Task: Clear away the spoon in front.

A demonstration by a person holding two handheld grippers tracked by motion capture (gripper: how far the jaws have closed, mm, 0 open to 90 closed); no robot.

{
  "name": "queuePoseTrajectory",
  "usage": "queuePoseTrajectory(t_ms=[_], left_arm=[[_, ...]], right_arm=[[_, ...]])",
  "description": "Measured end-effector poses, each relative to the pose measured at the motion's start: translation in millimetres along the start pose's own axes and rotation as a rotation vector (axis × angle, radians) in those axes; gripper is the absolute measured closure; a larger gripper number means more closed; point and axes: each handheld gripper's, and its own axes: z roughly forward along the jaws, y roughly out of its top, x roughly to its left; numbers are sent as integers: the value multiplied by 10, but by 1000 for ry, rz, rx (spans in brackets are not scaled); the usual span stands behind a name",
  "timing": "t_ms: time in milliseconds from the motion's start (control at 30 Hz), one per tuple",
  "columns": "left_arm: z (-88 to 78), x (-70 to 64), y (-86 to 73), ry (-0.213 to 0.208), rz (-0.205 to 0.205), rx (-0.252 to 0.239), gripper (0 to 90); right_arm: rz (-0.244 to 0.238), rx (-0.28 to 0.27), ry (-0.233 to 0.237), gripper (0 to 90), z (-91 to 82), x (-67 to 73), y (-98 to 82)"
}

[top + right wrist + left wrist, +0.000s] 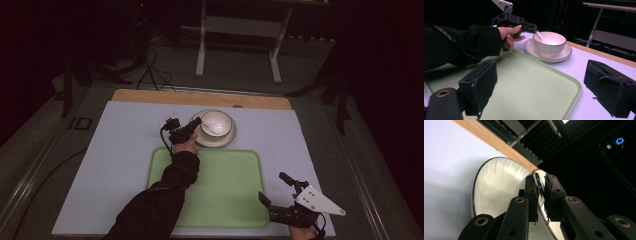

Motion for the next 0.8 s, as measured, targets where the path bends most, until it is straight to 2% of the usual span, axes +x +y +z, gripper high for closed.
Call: queuePoseTrajectory(t_ms=[200, 233, 433, 800], left_arm=[[2, -52, 15, -19, 9, 3, 837], [5, -77, 19, -16, 27, 4, 837], [20, -140, 32, -23, 65, 23, 843], [29, -327, 89, -77, 116, 54, 844]], right_arm=[[1, -3, -1, 115, -4, -1, 2], [1, -3, -2, 115, -5, -2, 2], [3, -4, -1, 115, -4, -3, 1], [10, -4, 5, 114, 1, -13, -2]])
